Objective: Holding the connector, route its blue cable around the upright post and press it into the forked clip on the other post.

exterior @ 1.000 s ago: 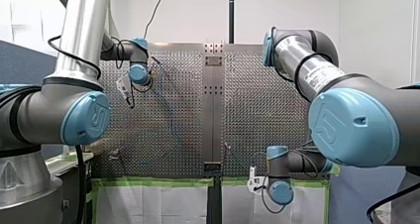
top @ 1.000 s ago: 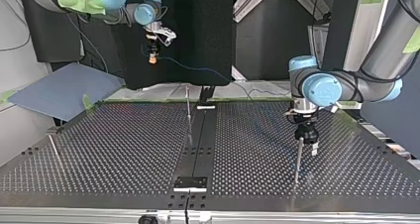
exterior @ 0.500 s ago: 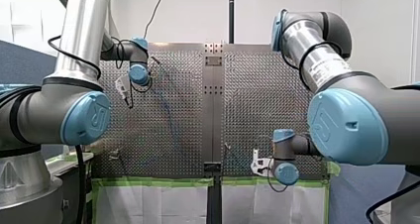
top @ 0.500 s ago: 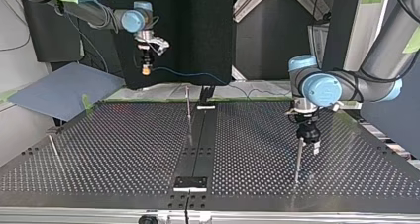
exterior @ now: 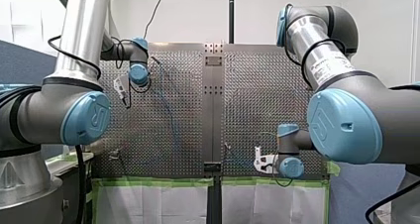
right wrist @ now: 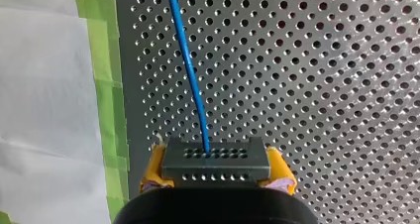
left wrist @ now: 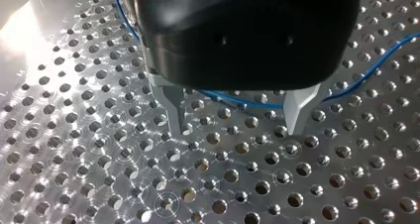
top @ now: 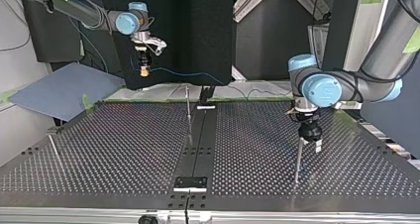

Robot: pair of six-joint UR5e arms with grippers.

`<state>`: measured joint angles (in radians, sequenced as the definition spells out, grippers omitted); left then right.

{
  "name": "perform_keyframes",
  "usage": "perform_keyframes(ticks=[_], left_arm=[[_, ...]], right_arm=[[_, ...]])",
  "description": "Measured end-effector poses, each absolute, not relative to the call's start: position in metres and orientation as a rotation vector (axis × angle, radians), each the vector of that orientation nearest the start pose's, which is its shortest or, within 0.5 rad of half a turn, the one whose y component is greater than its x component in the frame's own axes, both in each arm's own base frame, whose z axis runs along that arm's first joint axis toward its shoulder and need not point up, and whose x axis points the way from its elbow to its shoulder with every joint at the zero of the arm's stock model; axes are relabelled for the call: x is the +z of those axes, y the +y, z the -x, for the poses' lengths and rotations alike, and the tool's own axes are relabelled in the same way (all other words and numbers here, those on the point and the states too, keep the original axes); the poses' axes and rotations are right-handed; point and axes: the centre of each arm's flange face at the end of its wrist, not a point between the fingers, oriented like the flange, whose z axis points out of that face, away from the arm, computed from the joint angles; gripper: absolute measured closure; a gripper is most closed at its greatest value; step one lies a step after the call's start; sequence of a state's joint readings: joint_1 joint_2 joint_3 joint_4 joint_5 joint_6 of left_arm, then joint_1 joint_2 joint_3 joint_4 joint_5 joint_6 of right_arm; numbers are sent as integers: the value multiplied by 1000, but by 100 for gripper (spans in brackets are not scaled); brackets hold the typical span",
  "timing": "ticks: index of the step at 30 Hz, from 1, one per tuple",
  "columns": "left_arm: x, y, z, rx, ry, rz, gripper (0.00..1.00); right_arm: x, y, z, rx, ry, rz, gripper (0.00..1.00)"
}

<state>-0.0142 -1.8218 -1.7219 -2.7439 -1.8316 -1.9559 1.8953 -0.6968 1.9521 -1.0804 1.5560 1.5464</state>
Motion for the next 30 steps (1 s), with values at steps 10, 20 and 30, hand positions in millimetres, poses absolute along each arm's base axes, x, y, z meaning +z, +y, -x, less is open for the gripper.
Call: perform_keyframes(ticks=[10,20,30], left_arm=[[320,-115,-560,-102,1503,491,0],[319,-114,-558,-83,1515,502,0],[323,-120,-538,-46,1550,562,0]], right_arm=[[-51,-462,-295,1367,-1078,-1631,100],[-27,-465,-303,1416,-1039,-1652,100],[-9,-469,-306,1453,-1035,-1629,100]])
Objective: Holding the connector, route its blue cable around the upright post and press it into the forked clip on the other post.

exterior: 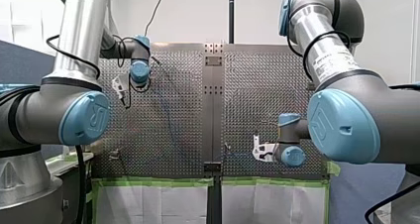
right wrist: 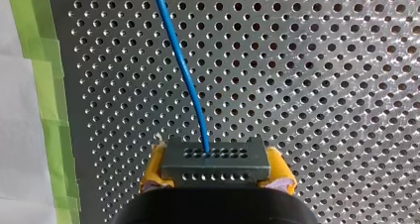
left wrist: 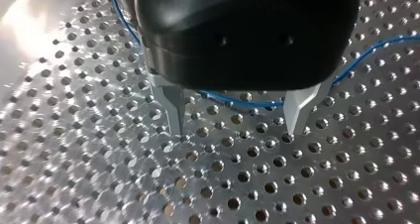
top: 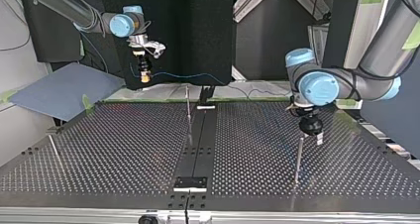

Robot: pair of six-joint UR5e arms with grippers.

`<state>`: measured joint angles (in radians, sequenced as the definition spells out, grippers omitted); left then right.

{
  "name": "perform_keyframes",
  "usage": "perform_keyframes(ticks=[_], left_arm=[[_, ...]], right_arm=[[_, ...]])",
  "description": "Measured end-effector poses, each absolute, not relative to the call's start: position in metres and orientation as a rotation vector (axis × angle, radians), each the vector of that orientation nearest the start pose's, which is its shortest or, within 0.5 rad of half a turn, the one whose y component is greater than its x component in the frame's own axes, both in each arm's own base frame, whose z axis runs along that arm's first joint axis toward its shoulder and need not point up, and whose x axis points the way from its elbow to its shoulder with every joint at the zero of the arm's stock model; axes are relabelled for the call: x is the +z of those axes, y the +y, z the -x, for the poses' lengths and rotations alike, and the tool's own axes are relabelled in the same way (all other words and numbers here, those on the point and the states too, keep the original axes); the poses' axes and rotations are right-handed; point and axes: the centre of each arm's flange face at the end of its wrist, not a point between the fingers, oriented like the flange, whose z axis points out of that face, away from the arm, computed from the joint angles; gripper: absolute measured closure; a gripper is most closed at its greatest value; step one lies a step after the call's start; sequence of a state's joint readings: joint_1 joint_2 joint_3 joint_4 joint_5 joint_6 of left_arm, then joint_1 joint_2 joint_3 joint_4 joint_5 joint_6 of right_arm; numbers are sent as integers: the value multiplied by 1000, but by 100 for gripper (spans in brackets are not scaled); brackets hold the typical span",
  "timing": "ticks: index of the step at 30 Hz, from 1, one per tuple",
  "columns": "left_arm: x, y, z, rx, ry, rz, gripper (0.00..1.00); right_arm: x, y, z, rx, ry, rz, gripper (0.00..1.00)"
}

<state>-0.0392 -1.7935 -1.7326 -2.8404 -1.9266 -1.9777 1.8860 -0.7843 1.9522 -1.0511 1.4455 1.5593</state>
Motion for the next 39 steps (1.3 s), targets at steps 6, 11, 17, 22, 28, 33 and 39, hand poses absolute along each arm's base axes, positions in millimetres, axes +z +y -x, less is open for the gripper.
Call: perform_keyframes(ticks=[6,11,17,22,28,33,39], left_arm=[[326,-109,-517,-18,1560,603,0],[328,-105,-497,-3,1568,609,0],[333,-93,-473,76,1589,622,0],[366,-90,-466,118,1566,599,0],[410,-92,-458,141,1533,554,0],[446,-92,-450,151,1503,525,0],[488,-96,-437,113,1466,488,0]], right_arm=[[-8,-469,-307,1457,-1040,-1627,100],[-8,-469,-307,1460,-1044,-1626,100],[-8,-469,-307,1463,-1047,-1625,100],[-8,-469,-307,1465,-1048,-1625,100],[-8,-469,-307,1468,-1052,-1624,100],[-8,-469,-307,1469,-1053,-1624,100],[-8,-469,-307,1469,-1053,-1625,100]])
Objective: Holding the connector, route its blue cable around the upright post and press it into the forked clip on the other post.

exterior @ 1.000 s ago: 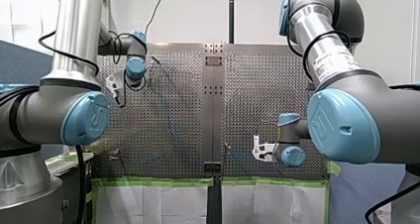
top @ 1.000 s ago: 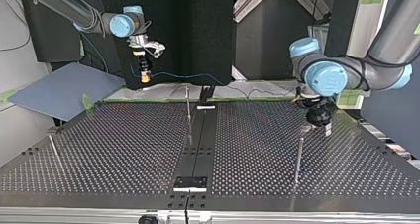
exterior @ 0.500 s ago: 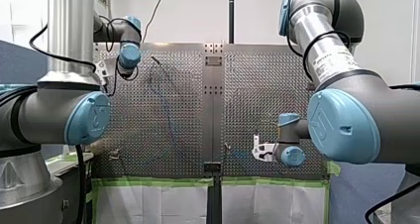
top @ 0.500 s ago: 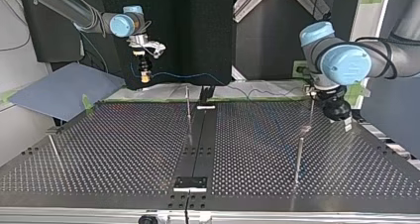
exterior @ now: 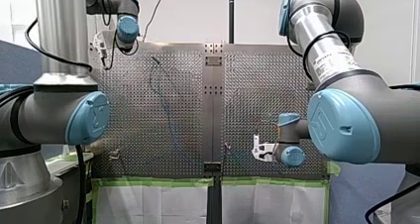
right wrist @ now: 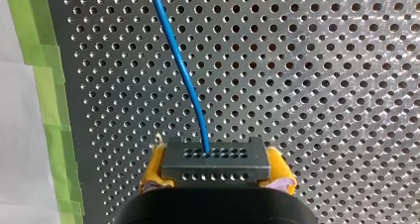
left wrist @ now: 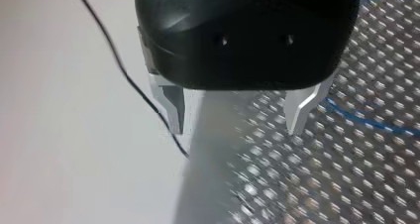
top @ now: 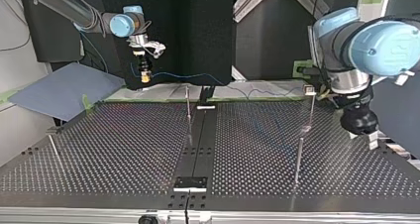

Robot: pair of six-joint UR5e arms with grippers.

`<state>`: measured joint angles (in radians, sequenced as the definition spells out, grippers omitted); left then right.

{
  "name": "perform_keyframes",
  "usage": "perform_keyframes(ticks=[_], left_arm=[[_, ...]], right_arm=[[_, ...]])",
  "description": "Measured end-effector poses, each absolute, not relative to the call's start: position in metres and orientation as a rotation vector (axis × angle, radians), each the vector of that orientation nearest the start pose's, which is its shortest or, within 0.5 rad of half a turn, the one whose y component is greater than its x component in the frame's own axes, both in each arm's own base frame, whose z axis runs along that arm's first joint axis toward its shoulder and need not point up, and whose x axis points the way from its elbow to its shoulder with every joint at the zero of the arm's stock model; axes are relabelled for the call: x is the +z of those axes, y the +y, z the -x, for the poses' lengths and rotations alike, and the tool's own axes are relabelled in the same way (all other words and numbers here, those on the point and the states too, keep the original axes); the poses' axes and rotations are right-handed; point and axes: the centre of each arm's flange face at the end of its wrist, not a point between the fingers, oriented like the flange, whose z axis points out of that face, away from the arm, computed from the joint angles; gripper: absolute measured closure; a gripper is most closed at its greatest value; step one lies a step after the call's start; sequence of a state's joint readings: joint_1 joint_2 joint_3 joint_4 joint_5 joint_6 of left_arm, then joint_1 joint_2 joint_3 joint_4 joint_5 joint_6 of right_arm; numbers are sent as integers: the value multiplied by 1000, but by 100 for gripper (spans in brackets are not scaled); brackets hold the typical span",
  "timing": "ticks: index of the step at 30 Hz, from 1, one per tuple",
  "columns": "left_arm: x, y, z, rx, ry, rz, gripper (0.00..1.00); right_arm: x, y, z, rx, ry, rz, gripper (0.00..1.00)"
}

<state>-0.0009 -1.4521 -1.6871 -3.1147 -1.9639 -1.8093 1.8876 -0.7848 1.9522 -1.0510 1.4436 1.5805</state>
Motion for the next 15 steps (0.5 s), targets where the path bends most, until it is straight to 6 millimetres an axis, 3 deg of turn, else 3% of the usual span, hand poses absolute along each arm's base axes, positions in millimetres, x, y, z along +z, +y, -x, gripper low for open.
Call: perform_keyframes(ticks=[12,15], left_arm=[[575,-118,-393,4,1393,363,0],[589,-125,-385,-9,1393,319,0]], right_arm=[[-9,-468,-307,1466,-1057,-1631,100],[-9,-468,-307,1466,-1058,-1631,100]])
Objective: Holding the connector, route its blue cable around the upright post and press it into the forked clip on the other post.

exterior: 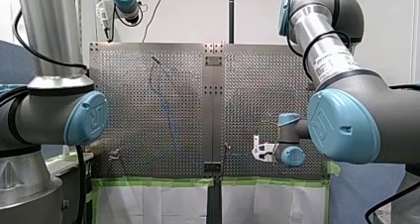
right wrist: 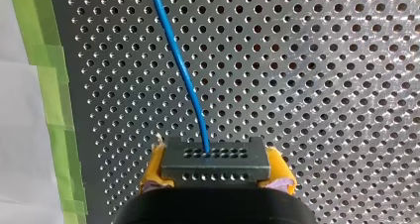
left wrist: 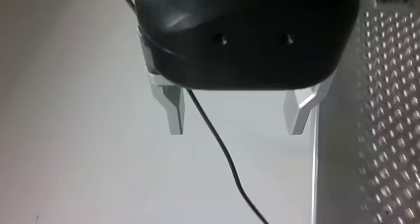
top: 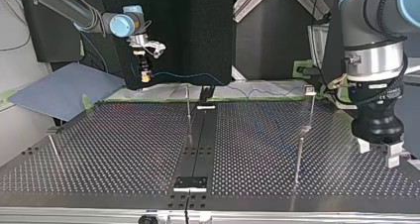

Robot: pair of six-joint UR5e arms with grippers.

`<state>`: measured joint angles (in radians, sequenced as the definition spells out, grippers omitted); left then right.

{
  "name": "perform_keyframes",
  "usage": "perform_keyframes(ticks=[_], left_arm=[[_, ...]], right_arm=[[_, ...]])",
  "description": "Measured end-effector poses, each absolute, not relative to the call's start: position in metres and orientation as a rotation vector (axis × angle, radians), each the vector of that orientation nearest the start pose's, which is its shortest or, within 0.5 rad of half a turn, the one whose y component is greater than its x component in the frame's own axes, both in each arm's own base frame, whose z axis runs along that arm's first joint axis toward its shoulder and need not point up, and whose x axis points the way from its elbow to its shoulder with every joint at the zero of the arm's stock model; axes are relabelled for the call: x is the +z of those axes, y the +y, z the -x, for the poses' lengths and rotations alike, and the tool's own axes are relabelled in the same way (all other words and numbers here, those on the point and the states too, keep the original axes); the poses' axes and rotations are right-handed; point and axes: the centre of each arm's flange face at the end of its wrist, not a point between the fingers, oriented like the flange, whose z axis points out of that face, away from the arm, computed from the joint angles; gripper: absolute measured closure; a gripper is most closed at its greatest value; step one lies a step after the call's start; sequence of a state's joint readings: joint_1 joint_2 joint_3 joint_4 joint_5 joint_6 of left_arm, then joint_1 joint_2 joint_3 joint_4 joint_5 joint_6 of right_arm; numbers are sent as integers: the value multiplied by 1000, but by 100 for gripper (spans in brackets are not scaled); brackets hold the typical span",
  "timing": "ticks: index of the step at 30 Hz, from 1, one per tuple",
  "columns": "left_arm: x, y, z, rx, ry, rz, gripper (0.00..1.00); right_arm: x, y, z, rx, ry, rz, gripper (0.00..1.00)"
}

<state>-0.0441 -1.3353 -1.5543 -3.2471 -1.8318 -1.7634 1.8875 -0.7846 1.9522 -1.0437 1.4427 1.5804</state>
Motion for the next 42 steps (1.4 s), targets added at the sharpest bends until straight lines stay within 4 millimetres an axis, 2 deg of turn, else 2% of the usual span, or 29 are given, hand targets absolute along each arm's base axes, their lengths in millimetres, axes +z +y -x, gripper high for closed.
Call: perform_keyframes(ticks=[4,7,24,31,42], left_arm=[[597,-134,-386,-20,1416,262,0],[592,-141,-392,-31,1456,228,0],[525,-159,-425,14,1728,170,0],[515,-161,-420,28,1806,162,0],[513,-157,-415,67,1836,182,0]], right_arm=[[-9,-468,-307,1466,-1058,-1630,100],[-9,-468,-307,1467,-1058,-1629,100],[-9,-468,-307,1472,-1067,-1627,100],[-10,-467,-307,1469,-1071,-1632,100],[-10,-466,-310,1475,-1067,-1641,100]])
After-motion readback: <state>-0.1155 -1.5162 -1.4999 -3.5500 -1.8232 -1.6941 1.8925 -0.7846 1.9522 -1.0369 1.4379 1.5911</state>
